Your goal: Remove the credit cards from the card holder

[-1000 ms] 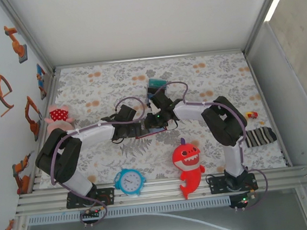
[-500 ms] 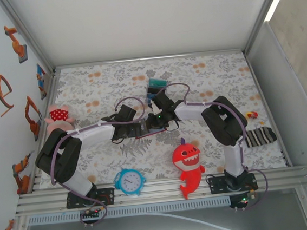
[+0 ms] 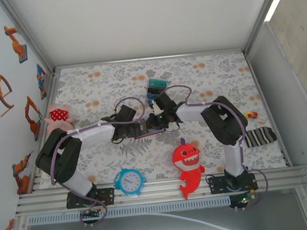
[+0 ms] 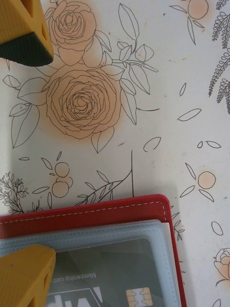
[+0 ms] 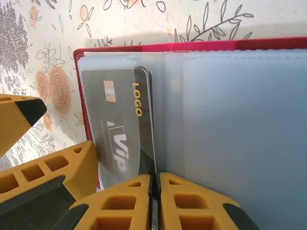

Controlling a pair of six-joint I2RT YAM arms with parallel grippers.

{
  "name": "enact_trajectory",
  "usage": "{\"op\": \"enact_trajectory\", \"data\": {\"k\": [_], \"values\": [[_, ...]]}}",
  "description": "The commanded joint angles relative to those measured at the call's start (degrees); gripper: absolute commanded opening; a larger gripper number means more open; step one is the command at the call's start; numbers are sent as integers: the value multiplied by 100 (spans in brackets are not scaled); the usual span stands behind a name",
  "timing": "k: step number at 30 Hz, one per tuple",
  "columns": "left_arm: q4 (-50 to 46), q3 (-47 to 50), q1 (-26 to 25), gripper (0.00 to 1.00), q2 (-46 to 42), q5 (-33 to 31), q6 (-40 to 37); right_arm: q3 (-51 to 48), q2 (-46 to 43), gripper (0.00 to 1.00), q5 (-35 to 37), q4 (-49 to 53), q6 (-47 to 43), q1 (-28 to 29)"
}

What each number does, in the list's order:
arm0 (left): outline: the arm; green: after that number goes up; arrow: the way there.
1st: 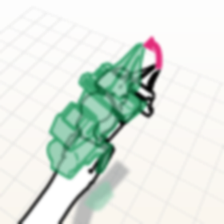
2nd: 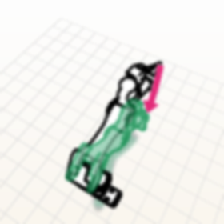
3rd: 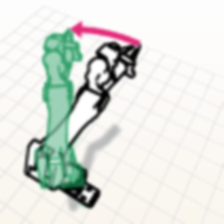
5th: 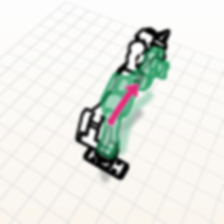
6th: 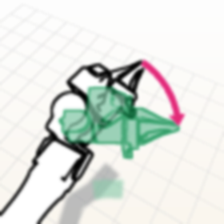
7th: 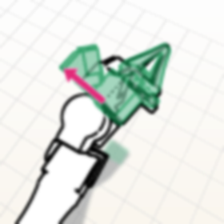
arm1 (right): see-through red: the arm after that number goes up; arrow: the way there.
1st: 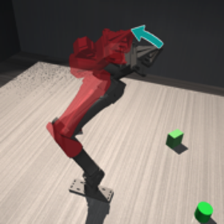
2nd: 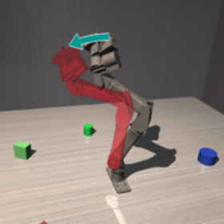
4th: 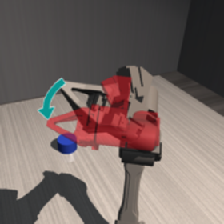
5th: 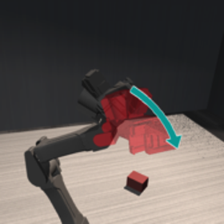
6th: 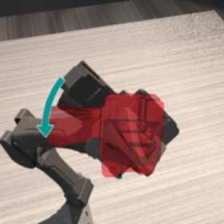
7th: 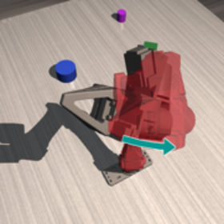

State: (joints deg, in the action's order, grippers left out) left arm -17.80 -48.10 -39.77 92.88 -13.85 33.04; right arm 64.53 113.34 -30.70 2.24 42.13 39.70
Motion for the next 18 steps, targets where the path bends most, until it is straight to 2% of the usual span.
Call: {"op": "enact_trajectory", "data": {"k": [1, 5, 18], "values": [[-170, -66, -50, 97, 139, 76, 57, -48, 127, 7, -261, -172, 63, 54], [-187, -77, -54, 97, 145, 67, 45, -95, 86, 0, -180, -163, 72, 42], [-320, -77, -56, 97, 83, -68, 60, -396, -284, 0, 10, -365, 146, -101]]}}
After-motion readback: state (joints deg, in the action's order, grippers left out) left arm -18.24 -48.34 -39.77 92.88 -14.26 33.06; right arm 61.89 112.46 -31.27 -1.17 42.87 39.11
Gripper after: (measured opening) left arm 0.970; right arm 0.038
